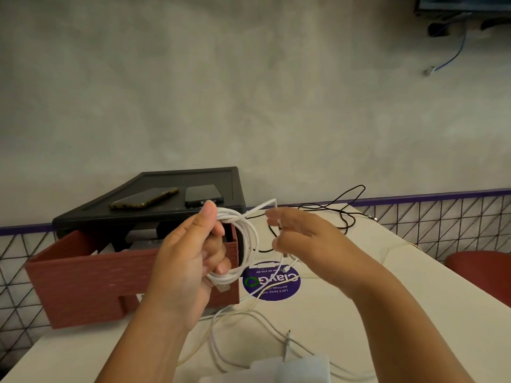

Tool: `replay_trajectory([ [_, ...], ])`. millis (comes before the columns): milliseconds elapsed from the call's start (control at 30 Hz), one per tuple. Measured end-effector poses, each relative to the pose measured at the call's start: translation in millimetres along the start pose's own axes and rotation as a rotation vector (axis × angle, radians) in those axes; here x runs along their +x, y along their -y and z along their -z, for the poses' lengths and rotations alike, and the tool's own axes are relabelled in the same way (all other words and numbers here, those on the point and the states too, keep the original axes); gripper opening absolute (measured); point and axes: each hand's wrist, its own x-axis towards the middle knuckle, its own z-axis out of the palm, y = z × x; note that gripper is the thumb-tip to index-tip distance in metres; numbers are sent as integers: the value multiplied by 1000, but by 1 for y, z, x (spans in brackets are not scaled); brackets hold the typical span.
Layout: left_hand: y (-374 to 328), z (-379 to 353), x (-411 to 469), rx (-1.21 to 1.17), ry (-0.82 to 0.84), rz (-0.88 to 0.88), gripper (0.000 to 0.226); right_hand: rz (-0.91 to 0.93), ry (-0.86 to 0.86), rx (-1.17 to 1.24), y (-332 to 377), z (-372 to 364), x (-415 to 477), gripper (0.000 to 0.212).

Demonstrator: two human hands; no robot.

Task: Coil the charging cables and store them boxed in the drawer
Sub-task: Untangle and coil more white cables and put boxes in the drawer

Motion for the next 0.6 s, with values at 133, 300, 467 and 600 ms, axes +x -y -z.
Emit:
replay_trajectory([
  [133, -1, -3, -1, -102, 6, -34, 33, 25, 107, 531, 2, -13, 5, 76],
  [300, 9, -12, -8, -84, 67, -53, 34, 89, 120, 921, 13, -28, 5, 49],
  [467, 10, -12, -6, 24, 67, -167, 36, 20, 15, 1014, 12, -28, 7, 38],
  [600, 12, -18, -10, 136, 113, -273, 36, 2, -73, 912, 16, -33, 4, 24],
])
